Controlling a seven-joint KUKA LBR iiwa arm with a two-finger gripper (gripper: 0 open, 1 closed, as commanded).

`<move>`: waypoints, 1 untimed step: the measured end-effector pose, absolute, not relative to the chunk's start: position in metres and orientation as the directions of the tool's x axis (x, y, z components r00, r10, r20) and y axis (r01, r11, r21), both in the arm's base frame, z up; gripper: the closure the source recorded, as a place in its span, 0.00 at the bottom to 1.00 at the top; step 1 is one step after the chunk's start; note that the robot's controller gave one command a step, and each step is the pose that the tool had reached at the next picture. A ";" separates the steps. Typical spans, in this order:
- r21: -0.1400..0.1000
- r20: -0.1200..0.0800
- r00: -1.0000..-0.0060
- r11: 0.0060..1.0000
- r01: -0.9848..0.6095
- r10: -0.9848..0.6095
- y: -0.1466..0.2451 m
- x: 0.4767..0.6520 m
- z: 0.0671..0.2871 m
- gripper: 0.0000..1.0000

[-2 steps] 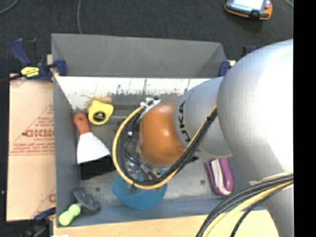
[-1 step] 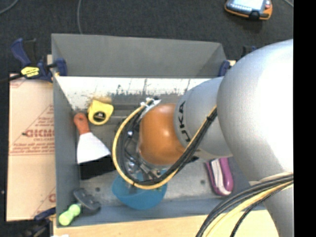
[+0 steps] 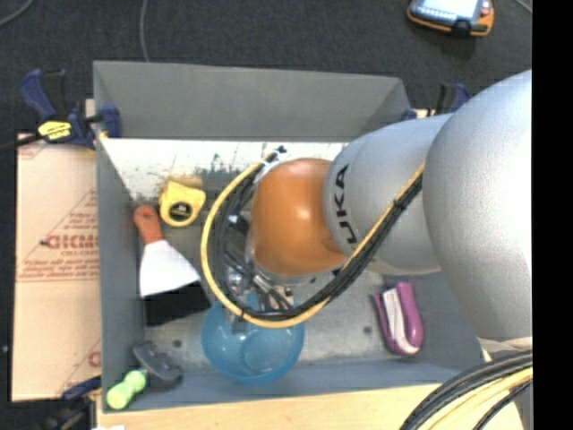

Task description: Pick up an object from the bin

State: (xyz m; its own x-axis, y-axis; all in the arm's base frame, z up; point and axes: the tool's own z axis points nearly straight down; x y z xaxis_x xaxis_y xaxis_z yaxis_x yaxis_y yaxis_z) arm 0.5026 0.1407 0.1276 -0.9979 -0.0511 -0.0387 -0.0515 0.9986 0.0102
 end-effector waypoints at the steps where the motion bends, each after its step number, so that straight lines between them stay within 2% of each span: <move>1: 0.004 -0.032 -0.997 0.998 -0.064 -0.063 0.126 0.497 0.148 1.00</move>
Offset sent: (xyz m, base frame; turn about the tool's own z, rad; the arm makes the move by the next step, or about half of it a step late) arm 0.0117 0.0166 0.0697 -0.0022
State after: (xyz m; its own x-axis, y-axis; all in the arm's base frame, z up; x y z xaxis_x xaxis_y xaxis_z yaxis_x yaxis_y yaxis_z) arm 0.4974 0.1256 0.1484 -0.9975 -0.0635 -0.0319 -0.0637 0.9980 0.0042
